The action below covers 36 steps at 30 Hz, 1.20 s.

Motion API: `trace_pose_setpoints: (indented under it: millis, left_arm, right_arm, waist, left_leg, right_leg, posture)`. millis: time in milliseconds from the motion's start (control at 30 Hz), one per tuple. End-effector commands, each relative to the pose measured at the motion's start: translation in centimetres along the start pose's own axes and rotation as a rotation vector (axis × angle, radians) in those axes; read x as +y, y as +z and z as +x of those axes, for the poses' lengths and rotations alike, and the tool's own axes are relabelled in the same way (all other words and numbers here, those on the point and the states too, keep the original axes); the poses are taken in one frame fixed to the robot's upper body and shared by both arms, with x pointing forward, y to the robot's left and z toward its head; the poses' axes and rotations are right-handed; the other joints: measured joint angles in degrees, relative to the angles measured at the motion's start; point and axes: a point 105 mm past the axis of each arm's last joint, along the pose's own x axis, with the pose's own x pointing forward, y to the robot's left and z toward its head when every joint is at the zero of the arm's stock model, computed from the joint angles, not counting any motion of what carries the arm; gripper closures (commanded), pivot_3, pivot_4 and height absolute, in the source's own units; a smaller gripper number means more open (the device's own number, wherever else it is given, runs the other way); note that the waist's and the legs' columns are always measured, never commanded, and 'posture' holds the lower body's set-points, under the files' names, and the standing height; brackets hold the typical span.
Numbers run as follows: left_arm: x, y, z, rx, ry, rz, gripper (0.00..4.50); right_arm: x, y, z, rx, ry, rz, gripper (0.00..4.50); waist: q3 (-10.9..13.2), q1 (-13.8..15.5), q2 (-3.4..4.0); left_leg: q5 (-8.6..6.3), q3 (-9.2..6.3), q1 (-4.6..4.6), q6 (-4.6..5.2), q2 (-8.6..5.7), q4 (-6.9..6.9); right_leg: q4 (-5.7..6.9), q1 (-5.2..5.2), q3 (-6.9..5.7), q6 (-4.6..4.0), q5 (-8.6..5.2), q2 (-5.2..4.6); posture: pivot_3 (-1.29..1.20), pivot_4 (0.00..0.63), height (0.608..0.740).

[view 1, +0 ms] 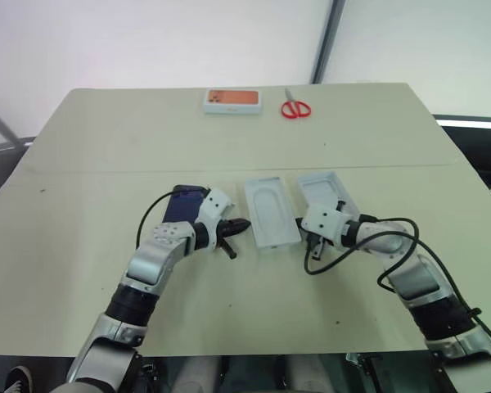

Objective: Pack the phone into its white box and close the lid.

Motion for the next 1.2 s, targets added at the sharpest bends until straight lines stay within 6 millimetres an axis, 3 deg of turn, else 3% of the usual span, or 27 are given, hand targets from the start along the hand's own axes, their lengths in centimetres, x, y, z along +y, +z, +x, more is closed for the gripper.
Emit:
trace_pose_setpoints:
  millis: [33,233,533,733,1200]
  left_arm:
    - [-1.6,0.9,-0.3,-0.033,-0.062,0.020,4.45]
    - [-1.6,0.9,-1.8,-0.031,-0.043,0.000,4.45]
    - [-3.4,1.0,-2.7,-0.045,-0.088,-0.001,4.45]
    - [-2.2,0.9,-2.9,-0.041,-0.035,-0.007,4.45]
    - [-1.0,0.9,-3.9,-0.044,0.000,-0.005,4.45]
  right_arm:
    - [0.8,2.4,-0.7,-0.094,0.036,-0.014,4.50]
    - [2.3,2.8,-1.7,-0.112,0.061,-0.004,4.50]
    - [2.3,2.7,-1.8,-0.102,0.051,-0.034,4.50]
    - [2.5,3.1,-2.0,-0.113,0.080,-0.009,4.50]
    - [0.8,3.0,-2.8,-0.105,0.054,-0.038,4.50]
  waist:
    - [0.0,-0.1,0.00]
    - [0.0,-0.1,0.00]
    - [0.0,0.0,0.00]
    - [0.0,0.0,0.00]
    - [0.0,0.0,0.00]
  left_leg:
    - [0.00,0.00,0.00,0.00,0.01,-0.01]
    - [0.00,0.00,0.00,0.00,0.03,-0.03]
    - [0.00,0.02,0.00,0.00,0.02,-0.01]
    - [0.00,0.01,0.00,0.00,0.02,-0.01]
    - [0.00,0.02,0.00,0.00,0.02,-0.02]
  right_leg:
    - [0.00,-0.01,0.00,0.00,0.00,0.00]
    - [0.00,-0.03,0.01,0.00,0.00,0.01]
    - [0.00,-0.02,0.01,-0.01,-0.01,-0.02]
    - [0.00,-0.02,0.01,-0.01,-0.01,-0.02]
    - [0.00,-0.03,0.01,-0.01,-0.01,-0.02]
  posture:
    - [0.00,0.150,0.740]
    - [0.00,0.150,0.740]
    - [0.00,0.150,0.740]
    - [0.00,0.150,0.740]
    - [0.00,0.150,0.740]
